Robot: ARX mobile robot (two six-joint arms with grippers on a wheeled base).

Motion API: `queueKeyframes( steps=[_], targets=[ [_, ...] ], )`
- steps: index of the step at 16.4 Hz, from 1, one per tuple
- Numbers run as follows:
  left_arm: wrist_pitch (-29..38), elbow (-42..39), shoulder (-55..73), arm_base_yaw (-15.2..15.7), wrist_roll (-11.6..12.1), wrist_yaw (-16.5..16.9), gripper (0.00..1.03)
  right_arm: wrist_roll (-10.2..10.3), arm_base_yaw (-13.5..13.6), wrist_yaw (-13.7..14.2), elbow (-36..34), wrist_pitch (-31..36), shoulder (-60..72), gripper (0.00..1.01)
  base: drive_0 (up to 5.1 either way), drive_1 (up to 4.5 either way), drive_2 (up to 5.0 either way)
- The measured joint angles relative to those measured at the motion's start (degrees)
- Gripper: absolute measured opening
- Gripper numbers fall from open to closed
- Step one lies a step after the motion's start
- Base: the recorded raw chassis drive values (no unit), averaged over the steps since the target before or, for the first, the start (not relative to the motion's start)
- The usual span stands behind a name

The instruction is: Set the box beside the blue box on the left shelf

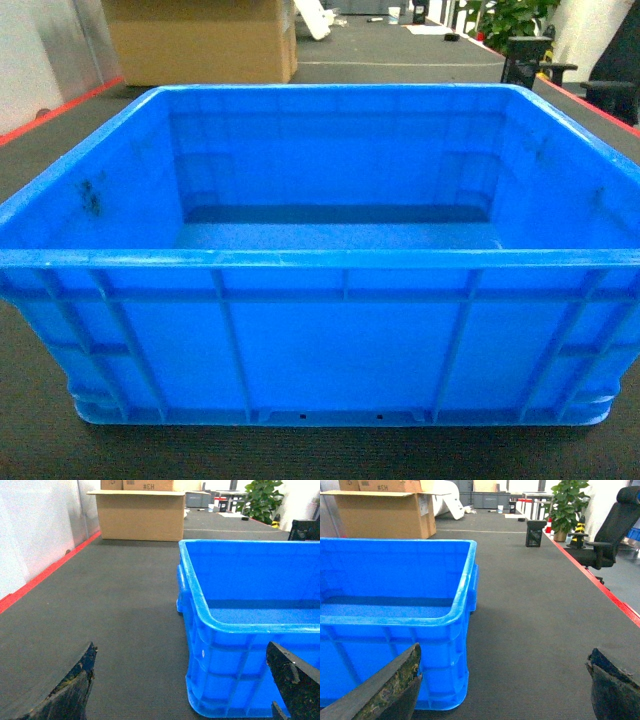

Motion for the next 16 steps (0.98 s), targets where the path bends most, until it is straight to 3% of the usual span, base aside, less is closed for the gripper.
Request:
queueKeyframes(
  steps=[16],
  targets=[
    [0.0,0.0,0.0,0.0,0.0,0.0,0.98,0.0,0.0,0.0,0.0,0.0,0.0,0.98,0.0,0.0,0.0]
  ],
)
